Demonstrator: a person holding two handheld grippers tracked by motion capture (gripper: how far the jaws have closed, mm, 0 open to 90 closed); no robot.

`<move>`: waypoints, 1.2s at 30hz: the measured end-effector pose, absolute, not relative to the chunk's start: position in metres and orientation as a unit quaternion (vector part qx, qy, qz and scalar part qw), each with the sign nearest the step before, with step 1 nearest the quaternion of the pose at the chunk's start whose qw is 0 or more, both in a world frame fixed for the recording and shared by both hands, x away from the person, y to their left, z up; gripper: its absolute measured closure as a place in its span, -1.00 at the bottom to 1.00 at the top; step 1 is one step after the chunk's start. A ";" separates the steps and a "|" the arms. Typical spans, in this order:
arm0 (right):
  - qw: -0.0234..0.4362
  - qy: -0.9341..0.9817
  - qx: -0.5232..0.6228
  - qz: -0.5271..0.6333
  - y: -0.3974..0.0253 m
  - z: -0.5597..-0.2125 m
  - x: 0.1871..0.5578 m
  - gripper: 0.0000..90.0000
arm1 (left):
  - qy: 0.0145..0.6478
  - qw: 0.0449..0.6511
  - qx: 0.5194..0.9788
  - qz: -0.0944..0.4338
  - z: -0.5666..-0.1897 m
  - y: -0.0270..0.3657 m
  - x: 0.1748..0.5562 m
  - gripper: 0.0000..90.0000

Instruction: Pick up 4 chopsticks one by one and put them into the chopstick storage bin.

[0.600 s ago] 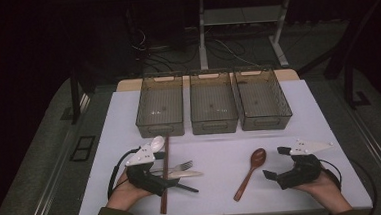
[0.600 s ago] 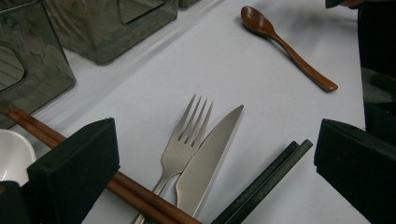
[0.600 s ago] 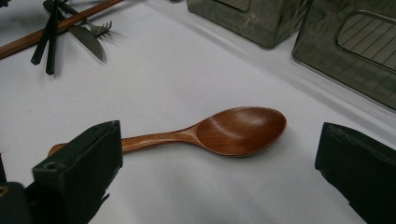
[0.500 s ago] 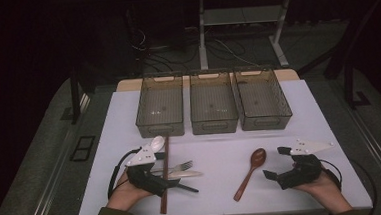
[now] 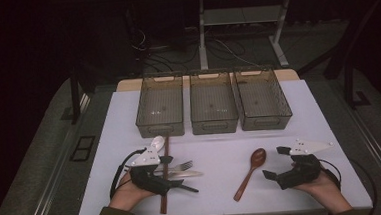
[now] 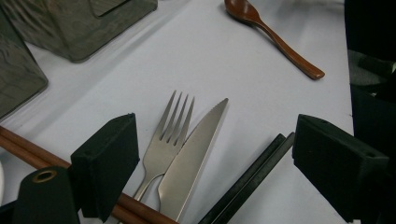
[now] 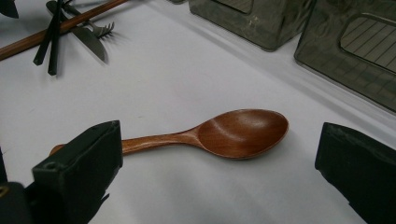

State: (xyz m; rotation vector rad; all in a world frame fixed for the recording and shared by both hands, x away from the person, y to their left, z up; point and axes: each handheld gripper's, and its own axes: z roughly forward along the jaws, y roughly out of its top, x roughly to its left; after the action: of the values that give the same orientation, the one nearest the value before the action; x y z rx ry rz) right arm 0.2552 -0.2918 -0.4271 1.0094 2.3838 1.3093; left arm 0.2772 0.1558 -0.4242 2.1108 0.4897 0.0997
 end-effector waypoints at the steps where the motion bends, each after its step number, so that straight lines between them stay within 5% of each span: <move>1: 0.120 0.816 0.345 0.448 -0.292 -0.427 0.255 -0.98 | 0.196 0.466 0.862 0.041 -0.424 0.155 0.277 -0.67; 13: 0.119 0.815 0.345 0.451 -0.290 -0.427 0.256 -0.98 | 0.161 0.451 0.878 0.016 -0.427 0.150 0.275 -0.17; 36: 0.122 0.813 0.343 0.454 -0.291 -0.427 0.255 -0.98 | 0.110 0.396 0.912 0.008 -0.436 0.138 0.269 0.15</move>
State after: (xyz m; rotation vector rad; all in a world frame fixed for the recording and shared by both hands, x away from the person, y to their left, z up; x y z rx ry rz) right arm 0.2554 -0.2912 -0.4269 1.0021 2.3731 1.3233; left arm 0.2688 0.1381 -0.4356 2.3113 0.2791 0.0214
